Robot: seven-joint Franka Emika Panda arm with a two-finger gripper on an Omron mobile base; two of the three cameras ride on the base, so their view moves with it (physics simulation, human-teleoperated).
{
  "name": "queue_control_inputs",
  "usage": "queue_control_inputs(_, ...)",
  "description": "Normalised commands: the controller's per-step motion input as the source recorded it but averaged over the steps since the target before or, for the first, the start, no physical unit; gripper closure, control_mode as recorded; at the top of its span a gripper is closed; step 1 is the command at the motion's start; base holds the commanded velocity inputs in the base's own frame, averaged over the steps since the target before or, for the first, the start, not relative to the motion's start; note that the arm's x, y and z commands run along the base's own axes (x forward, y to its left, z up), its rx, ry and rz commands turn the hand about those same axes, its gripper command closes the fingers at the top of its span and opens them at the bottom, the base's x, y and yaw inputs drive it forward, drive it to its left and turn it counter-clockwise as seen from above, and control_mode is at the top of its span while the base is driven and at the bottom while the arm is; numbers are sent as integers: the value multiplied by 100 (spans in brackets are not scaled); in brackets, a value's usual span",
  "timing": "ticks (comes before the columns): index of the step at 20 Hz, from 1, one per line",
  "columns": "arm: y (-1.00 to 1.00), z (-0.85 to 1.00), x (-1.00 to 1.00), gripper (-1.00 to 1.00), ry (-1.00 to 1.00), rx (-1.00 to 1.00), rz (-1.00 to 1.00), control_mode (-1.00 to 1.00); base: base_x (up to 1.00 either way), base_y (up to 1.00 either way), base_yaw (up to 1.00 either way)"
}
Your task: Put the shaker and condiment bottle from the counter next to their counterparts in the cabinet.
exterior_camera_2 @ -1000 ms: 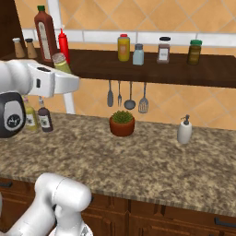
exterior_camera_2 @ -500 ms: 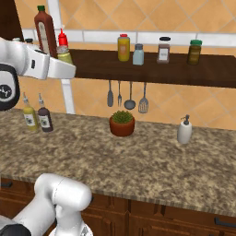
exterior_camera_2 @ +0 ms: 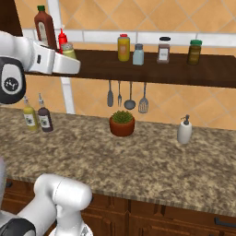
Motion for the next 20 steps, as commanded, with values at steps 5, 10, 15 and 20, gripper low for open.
queue_control_inputs(5, -19, -3, 13, 100, 0, 2, 0, -100, 0, 0, 0)
queue_control_inputs(10, 0, -13, 10, 100, -4, 0, 0, -100, 0, 0, 0)
queue_control_inputs(15, -1, -10, 24, 100, -9, 0, 0, -100, 0, 0, 0)
queue_control_inputs(20, -1, -1, 28, 100, 1, 5, 0, -100, 0, 0, 0)
